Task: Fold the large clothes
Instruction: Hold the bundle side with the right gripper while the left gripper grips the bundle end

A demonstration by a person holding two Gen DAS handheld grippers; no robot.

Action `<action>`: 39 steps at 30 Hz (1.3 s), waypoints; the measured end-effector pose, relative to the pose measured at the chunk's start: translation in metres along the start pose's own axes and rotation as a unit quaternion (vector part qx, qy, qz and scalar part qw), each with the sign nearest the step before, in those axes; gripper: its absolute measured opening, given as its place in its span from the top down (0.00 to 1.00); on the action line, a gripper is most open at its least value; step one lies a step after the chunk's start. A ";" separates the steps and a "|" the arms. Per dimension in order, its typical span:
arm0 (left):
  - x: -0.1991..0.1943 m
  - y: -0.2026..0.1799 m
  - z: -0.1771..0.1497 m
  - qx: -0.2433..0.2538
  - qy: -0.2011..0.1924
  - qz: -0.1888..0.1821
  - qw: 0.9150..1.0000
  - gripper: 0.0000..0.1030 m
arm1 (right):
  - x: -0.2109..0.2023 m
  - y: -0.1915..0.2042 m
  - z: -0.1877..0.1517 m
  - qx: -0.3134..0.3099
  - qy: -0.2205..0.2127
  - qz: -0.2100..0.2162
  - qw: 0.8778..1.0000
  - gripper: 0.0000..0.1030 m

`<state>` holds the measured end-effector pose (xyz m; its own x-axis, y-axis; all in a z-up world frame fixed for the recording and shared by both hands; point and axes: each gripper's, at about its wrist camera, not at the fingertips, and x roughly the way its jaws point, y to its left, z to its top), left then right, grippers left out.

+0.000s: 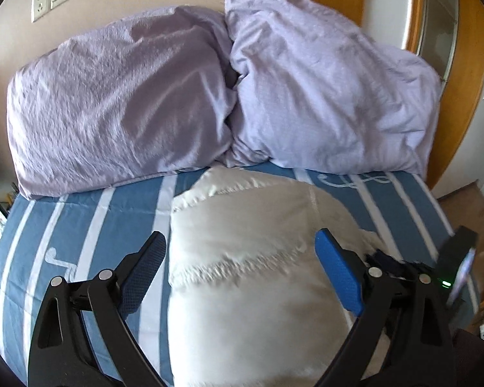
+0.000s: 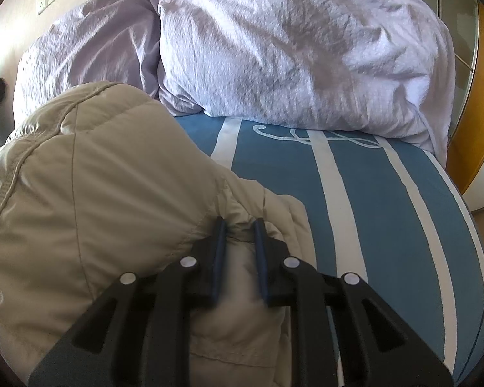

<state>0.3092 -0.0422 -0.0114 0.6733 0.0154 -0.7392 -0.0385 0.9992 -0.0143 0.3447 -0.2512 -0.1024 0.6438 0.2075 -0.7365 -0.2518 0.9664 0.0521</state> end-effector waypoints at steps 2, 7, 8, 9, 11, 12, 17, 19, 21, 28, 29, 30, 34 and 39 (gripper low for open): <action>0.014 0.003 -0.001 -0.003 0.018 0.006 1.000 0.08 | -0.001 0.000 0.000 0.001 -0.002 0.000 1.000 0.83; 0.042 0.015 -0.017 -0.042 0.051 -0.004 0.998 0.04 | -0.002 -0.001 -0.002 0.006 -0.007 0.003 1.000 0.83; 0.045 0.018 -0.017 -0.049 0.056 -0.007 0.997 0.03 | -0.002 -0.002 -0.001 0.006 -0.008 0.003 1.000 0.83; 0.046 0.018 -0.018 -0.049 0.057 -0.008 0.997 0.02 | -0.002 -0.002 -0.002 0.008 -0.009 0.004 1.000 0.82; 0.050 0.016 -0.020 -0.042 0.055 -0.004 0.998 0.02 | -0.002 -0.002 -0.002 0.011 -0.011 0.004 1.000 0.82; 0.051 0.015 -0.021 -0.039 0.054 -0.002 0.998 0.02 | -0.002 -0.002 -0.003 0.012 -0.013 0.004 1.000 0.82; 0.058 0.015 -0.025 -0.033 0.050 0.005 0.998 0.01 | -0.002 -0.002 -0.004 0.017 -0.016 0.006 1.000 0.82; 0.059 0.015 -0.025 -0.029 0.048 0.009 0.998 0.01 | -0.002 -0.002 -0.004 0.018 -0.017 0.005 1.000 0.82; 0.061 0.013 -0.025 -0.024 0.046 0.016 0.999 0.01 | -0.002 -0.001 -0.004 0.018 -0.019 0.004 1.000 0.82; 0.064 0.011 -0.029 -0.009 0.040 0.031 0.999 0.01 | -0.003 -0.001 -0.004 0.020 -0.023 0.001 1.000 0.81; 0.065 0.011 -0.029 -0.009 0.040 0.031 0.999 0.01 | -0.003 -0.001 -0.004 0.020 -0.023 0.001 1.000 0.81; 0.066 0.012 -0.029 -0.009 0.041 0.031 0.999 0.01 | -0.003 -0.001 -0.004 0.021 -0.024 0.000 0.999 0.81; 0.069 0.013 -0.030 -0.012 0.042 0.028 0.999 0.01 | -0.003 -0.001 -0.005 0.023 -0.027 -0.002 0.999 0.81; 0.072 0.013 -0.031 -0.015 0.040 0.026 0.999 0.01 | -0.003 0.000 -0.005 0.023 -0.029 -0.005 0.999 0.81</action>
<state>0.3338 -0.0297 -0.0858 0.6089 0.0630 -0.7907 -0.0950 0.9955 0.0061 0.3389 -0.2528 -0.1036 0.6872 0.2058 -0.6967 -0.2131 0.9739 0.0776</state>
